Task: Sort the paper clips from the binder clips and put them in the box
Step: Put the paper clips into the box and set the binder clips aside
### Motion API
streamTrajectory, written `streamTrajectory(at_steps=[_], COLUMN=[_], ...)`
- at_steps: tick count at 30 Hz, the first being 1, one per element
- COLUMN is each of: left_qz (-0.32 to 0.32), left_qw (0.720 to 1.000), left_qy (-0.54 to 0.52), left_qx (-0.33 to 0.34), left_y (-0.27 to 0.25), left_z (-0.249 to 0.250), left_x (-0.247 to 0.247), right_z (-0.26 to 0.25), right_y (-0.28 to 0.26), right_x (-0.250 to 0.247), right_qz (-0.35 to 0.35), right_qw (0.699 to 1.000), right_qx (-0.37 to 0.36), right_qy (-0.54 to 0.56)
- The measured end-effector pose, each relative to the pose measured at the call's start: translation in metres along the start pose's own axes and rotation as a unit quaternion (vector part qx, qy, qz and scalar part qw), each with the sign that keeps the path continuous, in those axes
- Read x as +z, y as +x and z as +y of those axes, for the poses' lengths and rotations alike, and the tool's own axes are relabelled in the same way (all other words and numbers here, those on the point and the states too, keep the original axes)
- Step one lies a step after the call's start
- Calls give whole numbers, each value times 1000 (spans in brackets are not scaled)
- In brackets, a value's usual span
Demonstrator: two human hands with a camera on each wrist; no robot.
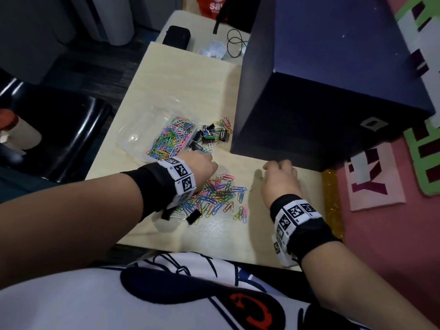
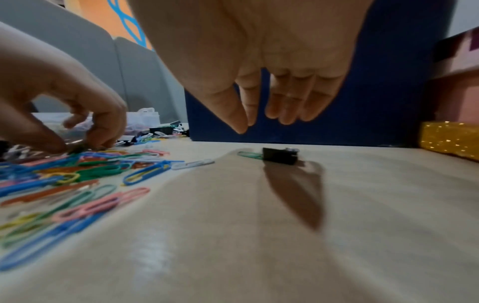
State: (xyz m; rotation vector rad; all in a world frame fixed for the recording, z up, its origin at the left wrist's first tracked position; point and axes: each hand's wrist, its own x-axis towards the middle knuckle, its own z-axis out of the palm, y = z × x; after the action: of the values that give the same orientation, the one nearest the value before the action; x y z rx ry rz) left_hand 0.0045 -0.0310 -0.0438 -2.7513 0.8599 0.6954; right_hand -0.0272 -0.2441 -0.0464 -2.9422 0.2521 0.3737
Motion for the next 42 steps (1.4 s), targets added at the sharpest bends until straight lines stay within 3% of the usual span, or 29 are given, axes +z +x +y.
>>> streamTrajectory(at_steps=[7, 12, 17, 23, 31, 35, 39, 42], left_qz=[-14, -4, 19, 108, 98, 72, 42, 40], left_qw=[1000, 1000, 991, 934, 905, 922, 968, 980], left_qy=[8, -22, -130, -336, -411, -377, -244, -193], left_qx=[-2, -7, -28, -59, -55, -49, -26, -15], left_y=[0, -2, 3, 4, 4, 4, 4, 3], left_z=[4, 3, -2, -1, 5, 4, 9, 18], left_x=[2, 1, -5, -22, -24, -18, -13, -9], right_z=[-30, -39, -34, -40, -34, -28, -14, -1], right_y=[-22, -23, -19, -16, -12, -10, 0, 8], right_x=[24, 25, 18, 14, 8, 3, -2, -6], right_qz=[-136, -108, -64, -63, -24, -10, 42, 32], right_qw=[985, 983, 981, 962, 955, 965, 966, 974], right_qx=[-84, -113, -119, -114, -95, -81, 10, 83], right_qy=[64, 96, 139, 242, 282, 249, 255, 210])
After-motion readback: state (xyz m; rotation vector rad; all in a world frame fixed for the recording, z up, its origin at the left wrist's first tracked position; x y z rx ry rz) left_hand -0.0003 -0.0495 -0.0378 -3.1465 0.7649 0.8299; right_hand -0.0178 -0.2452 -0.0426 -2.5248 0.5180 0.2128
